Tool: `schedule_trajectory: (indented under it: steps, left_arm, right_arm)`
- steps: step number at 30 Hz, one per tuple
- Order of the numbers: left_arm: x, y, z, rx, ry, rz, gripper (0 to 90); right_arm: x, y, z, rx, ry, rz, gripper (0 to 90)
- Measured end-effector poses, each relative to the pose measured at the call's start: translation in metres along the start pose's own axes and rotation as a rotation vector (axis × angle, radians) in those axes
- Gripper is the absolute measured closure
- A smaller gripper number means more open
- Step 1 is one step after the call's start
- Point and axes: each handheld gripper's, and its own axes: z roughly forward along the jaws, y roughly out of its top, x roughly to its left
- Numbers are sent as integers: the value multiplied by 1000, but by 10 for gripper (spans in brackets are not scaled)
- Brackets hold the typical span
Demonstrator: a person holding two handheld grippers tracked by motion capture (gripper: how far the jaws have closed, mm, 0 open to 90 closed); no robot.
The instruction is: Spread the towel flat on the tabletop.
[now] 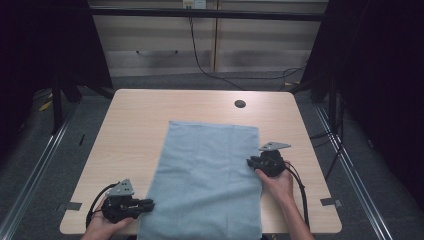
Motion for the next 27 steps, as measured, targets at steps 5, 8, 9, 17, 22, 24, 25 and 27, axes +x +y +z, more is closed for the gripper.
schedule_trajectory:
  steps: [5, 8, 9, 17, 22, 24, 25, 27]
  left_arm:
    - [-3, -1, -1, 4, -7, 5, 759]
    - [-6, -2, -1, 6, -12, 8, 735]
    - [-7, -2, -1, 6, -17, 4, 734]
    - [-5, 3, 2, -27, -48, -11, 631]
    - [2, 11, 4, -52, -31, -40, 558]
    - [4, 13, 2, -60, -13, -46, 531]
    - [5, 14, 1, -67, -4, -53, 513]
    - [8, 17, -1, -73, 13, -65, 478]
  right_arm:
    - [-4, 1, 4, -26, 14, 19, 747]
    - [-4, 5, 10, -40, 11, 12, 739]
    - [-4, 6, 13, -47, 16, 20, 737]
    - [2, 13, 12, -66, 68, 33, 668]
    - [10, 14, -6, -95, 110, 18, 648]
    - [15, 13, -13, -103, 121, 5, 637]
    - [17, 12, -15, -102, 122, 3, 626]
    - [19, 10, -19, -96, 129, 1, 606]
